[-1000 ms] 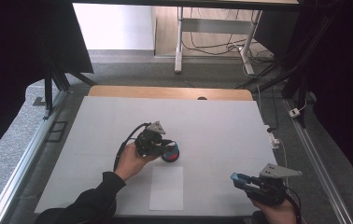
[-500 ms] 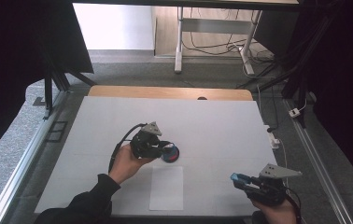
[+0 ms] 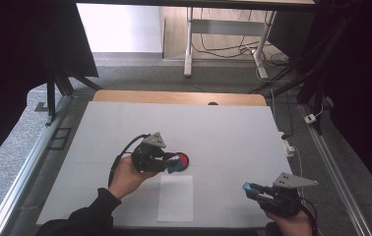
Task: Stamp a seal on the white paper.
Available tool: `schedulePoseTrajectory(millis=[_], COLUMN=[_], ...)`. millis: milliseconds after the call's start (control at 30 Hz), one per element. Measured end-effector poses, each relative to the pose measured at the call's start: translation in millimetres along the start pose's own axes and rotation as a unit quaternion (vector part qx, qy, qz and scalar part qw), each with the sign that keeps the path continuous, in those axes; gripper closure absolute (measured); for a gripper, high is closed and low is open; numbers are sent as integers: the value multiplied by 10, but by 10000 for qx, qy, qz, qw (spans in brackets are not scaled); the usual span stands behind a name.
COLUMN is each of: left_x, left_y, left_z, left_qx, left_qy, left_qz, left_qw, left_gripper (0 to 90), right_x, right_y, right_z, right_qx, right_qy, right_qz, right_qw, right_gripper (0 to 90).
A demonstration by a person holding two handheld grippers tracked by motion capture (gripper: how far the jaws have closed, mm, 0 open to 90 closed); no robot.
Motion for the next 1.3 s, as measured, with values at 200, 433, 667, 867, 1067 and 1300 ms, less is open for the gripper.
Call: schedulePoseTrajectory(millis=[200,433,667,867,1067,1300], left_x=[-31,-43,-23,26,116,215], left_y=[46,113,204,247,300,355], left_z=[-87,-176,-251,-287,-313,-323], left_qx=[14,-18,-35,32,124,160], left_qy=[67,145,223,234,196,171], left_qz=[-7,-26,-1,38,176,307], left_qw=[10000,9999,9997,9997,9996,9993], left_gripper=[701,701,701,701,702,702], right_x=[-2,0,1,1,1,0], right_y=[-1,-1,0,0,0,0], right_z=[0,0,-1,0,0,0], right_qx=[-10,-1,7,5,5,3], right_qy=[2,-7,-27,-28,-32,-36], right_qz=[16,-1,-11,-11,-10,-12], right_qw=[10000,10000,10000,10000,10000,10000], right_gripper=[682,682,682,682,682,681])
Point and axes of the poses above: each handheld gripper's, and its own axes: x roughly forward along the jaws, y roughly out of its underside, z roughly to its left, the point moved 2 cm from there along x, roughly forward along the jaws, and after that the axes turned 6 degrees about -z, right-handed, at the moved point
